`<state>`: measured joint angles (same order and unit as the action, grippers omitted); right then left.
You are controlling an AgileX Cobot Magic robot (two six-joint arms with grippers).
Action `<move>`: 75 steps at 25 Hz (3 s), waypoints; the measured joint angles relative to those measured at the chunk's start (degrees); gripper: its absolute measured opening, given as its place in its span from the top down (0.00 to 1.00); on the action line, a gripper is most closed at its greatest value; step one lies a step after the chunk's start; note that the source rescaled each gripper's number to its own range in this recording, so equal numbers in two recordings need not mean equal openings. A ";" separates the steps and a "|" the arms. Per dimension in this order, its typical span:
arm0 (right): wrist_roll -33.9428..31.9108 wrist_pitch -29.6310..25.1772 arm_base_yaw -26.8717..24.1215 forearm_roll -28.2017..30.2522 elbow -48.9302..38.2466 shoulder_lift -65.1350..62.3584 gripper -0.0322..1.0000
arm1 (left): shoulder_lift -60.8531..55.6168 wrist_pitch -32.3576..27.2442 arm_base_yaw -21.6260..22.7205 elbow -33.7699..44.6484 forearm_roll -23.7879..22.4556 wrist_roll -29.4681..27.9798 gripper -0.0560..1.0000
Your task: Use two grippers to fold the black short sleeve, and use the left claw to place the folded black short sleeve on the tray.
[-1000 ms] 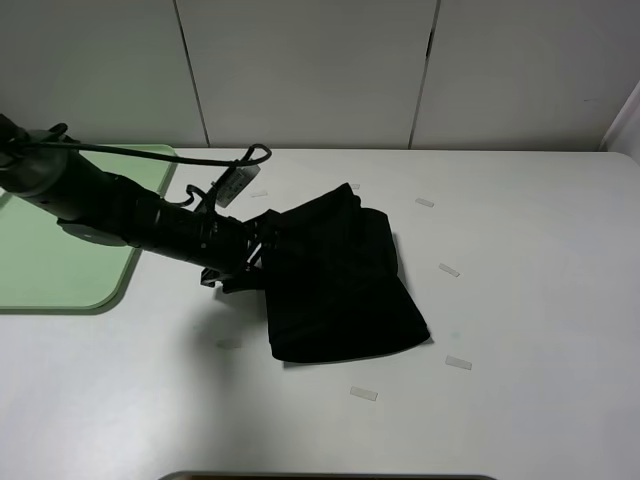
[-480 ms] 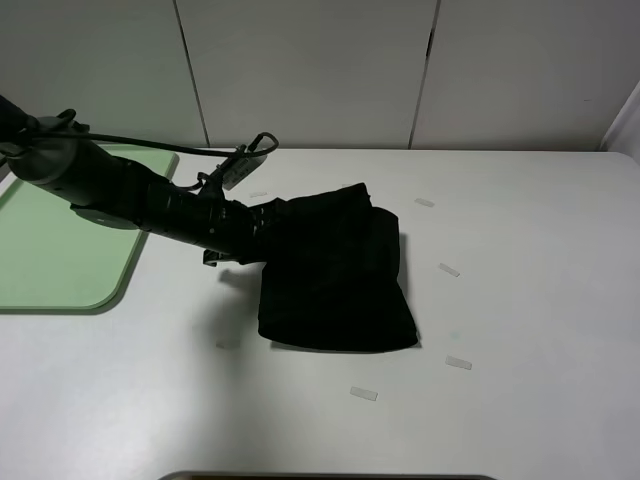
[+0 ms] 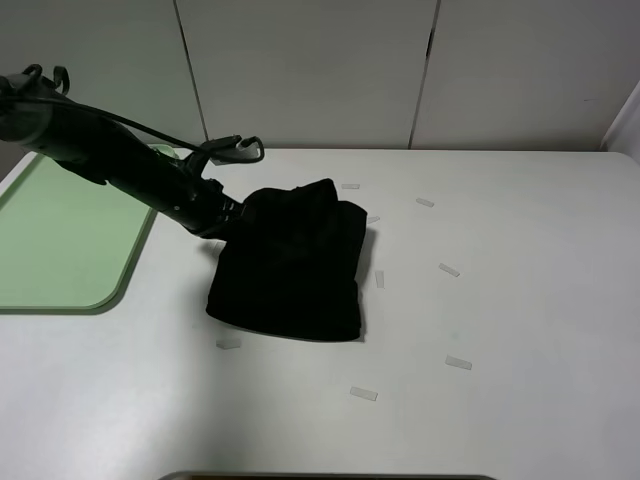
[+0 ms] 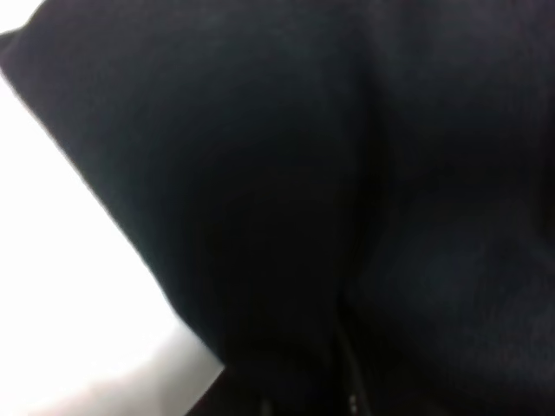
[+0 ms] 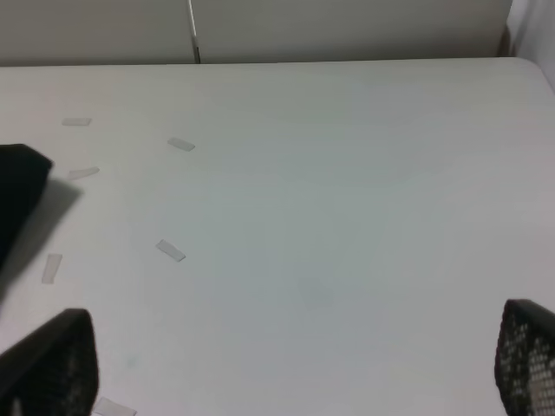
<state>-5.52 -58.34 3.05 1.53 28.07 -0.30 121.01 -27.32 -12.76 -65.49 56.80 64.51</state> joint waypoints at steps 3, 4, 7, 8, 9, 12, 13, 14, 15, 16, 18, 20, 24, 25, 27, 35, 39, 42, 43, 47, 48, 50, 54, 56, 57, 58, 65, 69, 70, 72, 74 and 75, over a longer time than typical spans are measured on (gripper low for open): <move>0.00 0.00 0.00 0.00 0.00 0.00 0.00 | 0.00 -1.01 0.34 -2.17 -12.74 -2.30 0.87; 0.00 0.00 0.00 0.00 0.00 0.00 0.00 | 0.00 -1.41 0.48 -2.85 -16.09 -4.05 0.86; 0.00 0.00 0.00 0.00 0.00 0.00 0.00 | -0.38 -3.49 1.53 -5.06 -22.11 -8.01 0.87; 0.00 0.00 0.00 0.00 0.00 0.00 0.00 | -0.95 -3.80 2.20 -5.32 -24.40 -8.67 0.87; 0.00 0.00 0.00 0.00 0.00 0.00 0.00 | -1.88 -3.97 3.01 -5.39 -26.65 -9.30 0.87; 0.00 0.00 0.00 0.00 0.00 0.00 0.00 | -5.26 -4.25 5.52 -5.50 -35.17 -12.06 0.87; 0.00 0.00 0.00 0.00 0.00 0.00 0.00 | -6.42 -4.37 6.48 -5.50 -38.32 -13.23 0.87; 0.00 0.00 0.00 0.00 0.00 0.00 0.00 | -7.51 -4.37 7.33 -5.50 -41.28 -14.65 0.87; 0.00 0.00 0.00 0.00 0.00 0.00 0.00 | -8.32 -4.32 8.43 -5.50 -43.93 -16.08 0.87; 0.00 0.00 0.00 0.00 0.00 0.00 0.00 | -9.19 -4.06 9.60 -5.50 -45.80 -17.41 0.87; 0.00 0.00 0.00 0.00 0.00 0.00 0.00 | -10.20 -3.29 11.78 -5.50 -49.55 -19.06 0.87; 0.00 0.00 0.00 0.00 0.00 0.00 0.00 | -10.66 -1.73 14.11 -5.50 -51.88 -20.02 0.87; 0.00 0.00 0.00 0.00 0.00 0.00 0.00 | -10.71 4.87 18.05 -5.25 -53.39 -20.22 0.87; 0.00 0.00 0.00 0.00 0.00 0.00 0.00 | -10.71 6.41 18.70 -5.25 -53.50 -20.22 0.87; 0.00 0.00 0.00 0.00 0.00 0.00 0.00 | -10.71 9.59 19.96 -5.25 -53.99 -20.22 0.87; 0.00 0.00 0.00 0.00 0.00 0.00 0.00 | -9.67 12.06 24.18 -5.06 -58.84 -20.22 0.87; 0.00 0.00 0.00 0.00 0.00 0.00 0.00 | -9.57 12.36 26.14 -4.52 -59.20 -20.22 0.87; 0.00 0.00 0.00 0.00 0.00 0.00 0.00 | -9.57 13.30 27.22 -3.22 -59.20 -20.22 0.87; 0.00 0.00 0.00 0.00 0.00 0.00 0.00 | -9.57 13.69 27.32 -2.73 -59.20 -20.22 0.87; 0.00 0.00 0.00 0.00 0.00 0.00 0.00 | -9.55 15.24 27.73 -1.18 -59.25 -20.22 0.86; 0.00 0.00 0.00 0.00 0.00 0.00 0.00 | -9.55 15.61 27.73 -1.18 -59.25 -20.22 0.86; 0.00 0.00 0.00 0.00 0.00 0.00 0.00 | -9.62 16.07 27.73 -1.18 -59.25 -20.22 0.86; 0.00 0.00 0.00 0.00 0.00 0.00 0.00 | -10.18 17.07 27.89 -1.14 -59.25 -20.22 0.86; 0.00 0.00 0.00 0.00 0.00 0.00 0.00 | -10.18 17.50 28.15 -1.14 -59.25 -20.22 0.86; 0.00 0.00 0.00 0.00 0.00 0.00 0.00 | -10.18 17.63 28.22 -1.14 -59.25 -20.22 0.86; 0.00 0.00 0.00 0.00 0.00 0.00 0.00 | -10.18 17.81 28.34 -1.07 -59.25 -20.22 0.86; 0.00 0.00 0.00 0.00 0.00 0.00 0.00 | -10.68 19.29 28.40 -1.06 -55.84 -20.22 0.54; 0.00 0.00 0.00 0.00 0.00 0.00 0.00 | -12.96 26.69 28.40 1.02 -55.28 -20.45 0.11; 0.00 0.00 0.00 0.00 0.00 0.00 0.00 | -13.61 30.11 28.40 1.97 -55.22 -20.76 0.07; 0.00 0.00 0.00 0.00 0.00 0.00 0.00 | -14.70 35.79 28.40 3.80 -55.09 -22.09 0.03; 0.00 0.00 0.00 0.00 0.00 0.00 0.00 | -15.56 39.43 28.40 5.51 -55.09 -24.29 0.01; 0.00 0.00 0.00 0.00 0.00 0.00 0.00 | -16.04 40.22 28.40 6.11 -55.08 -25.63 0.01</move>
<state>-5.52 -58.34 3.05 1.53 28.07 -0.30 104.97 12.90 15.64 -59.38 1.72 38.88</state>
